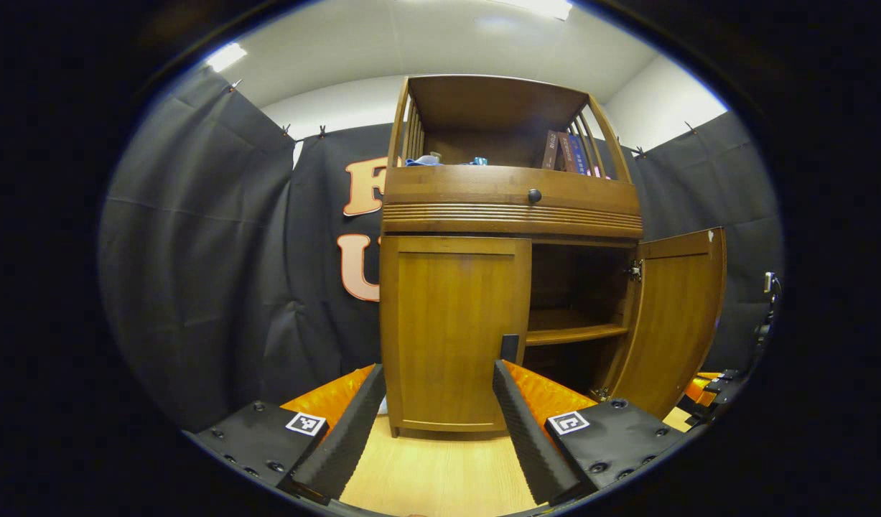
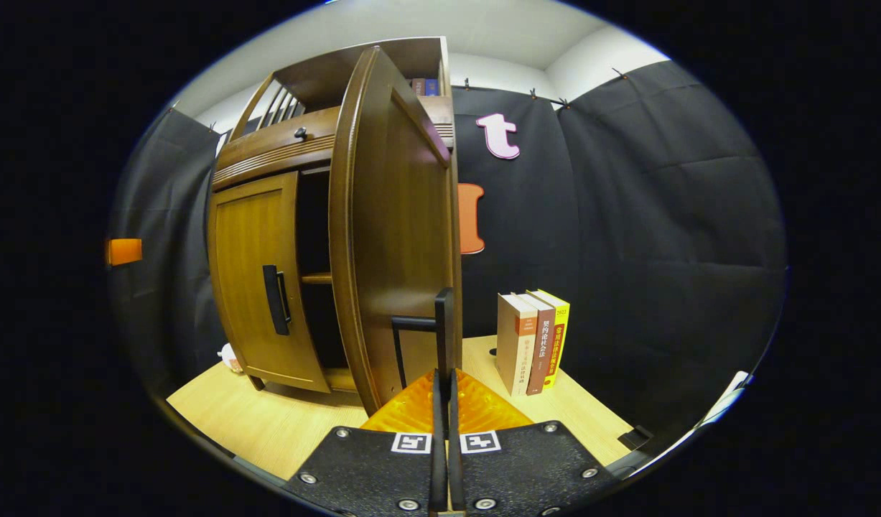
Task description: Open the right door of the double-door shoe cabinet with the right hand, and open the left door with the left hand.
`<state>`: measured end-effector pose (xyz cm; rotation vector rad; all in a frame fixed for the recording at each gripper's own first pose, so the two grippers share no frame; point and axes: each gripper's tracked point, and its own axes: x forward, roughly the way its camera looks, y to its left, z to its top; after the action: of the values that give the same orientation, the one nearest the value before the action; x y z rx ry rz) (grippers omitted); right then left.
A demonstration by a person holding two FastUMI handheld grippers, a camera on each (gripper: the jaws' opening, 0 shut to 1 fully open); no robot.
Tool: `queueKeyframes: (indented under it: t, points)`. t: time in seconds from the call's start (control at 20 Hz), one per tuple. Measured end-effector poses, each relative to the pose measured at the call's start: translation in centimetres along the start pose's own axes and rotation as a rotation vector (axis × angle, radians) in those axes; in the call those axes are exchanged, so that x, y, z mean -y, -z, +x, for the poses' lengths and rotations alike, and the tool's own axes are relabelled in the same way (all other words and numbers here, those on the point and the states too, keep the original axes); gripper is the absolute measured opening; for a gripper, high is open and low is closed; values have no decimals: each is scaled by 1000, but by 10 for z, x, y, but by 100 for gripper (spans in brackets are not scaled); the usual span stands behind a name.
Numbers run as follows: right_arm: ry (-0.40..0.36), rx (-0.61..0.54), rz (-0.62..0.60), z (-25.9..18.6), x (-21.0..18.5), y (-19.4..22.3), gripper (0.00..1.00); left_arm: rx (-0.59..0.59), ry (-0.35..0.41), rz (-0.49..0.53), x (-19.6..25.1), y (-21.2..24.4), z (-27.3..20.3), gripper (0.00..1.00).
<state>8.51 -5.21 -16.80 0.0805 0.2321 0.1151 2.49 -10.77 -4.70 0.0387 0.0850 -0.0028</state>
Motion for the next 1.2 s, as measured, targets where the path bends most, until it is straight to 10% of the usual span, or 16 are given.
queueKeyframes:
  t: [1.2]
  points:
    - [-32, -15, 1, -6, 97, -9, 2, -11, 36, 16, 92, 76, 174, 93]
